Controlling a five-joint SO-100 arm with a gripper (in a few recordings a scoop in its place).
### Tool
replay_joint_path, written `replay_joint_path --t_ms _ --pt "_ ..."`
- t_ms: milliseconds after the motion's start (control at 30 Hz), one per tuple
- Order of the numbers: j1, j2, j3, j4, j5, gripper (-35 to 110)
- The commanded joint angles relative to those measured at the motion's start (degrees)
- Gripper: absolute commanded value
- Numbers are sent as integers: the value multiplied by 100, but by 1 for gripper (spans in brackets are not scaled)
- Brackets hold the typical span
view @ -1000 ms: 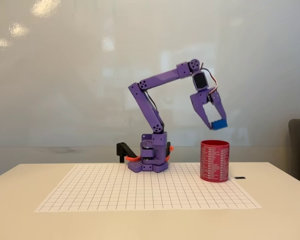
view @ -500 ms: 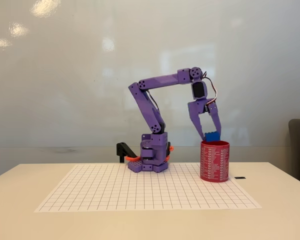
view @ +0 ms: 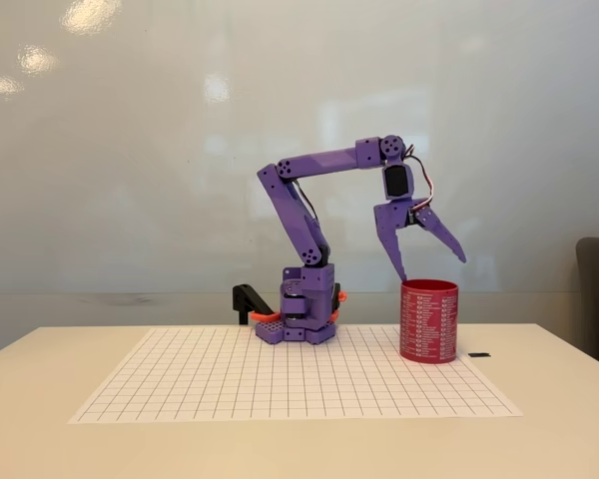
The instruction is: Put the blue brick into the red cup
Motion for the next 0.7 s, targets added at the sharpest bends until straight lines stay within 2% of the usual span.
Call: replay_joint_path --t_ms 0,33,67,100,167,500,667 --pt "-26 88 44 53 -167 41" --pt "-18 79 44 44 -220 38" --pt "-79 53 35 35 -624 5" --pt "-88 26 18 26 -765 0" --pt "-9 9 18 -26 -387 0" --pt "264 35 -62 -413 167 0" --pt "896 -9 -826 -861 633 0"
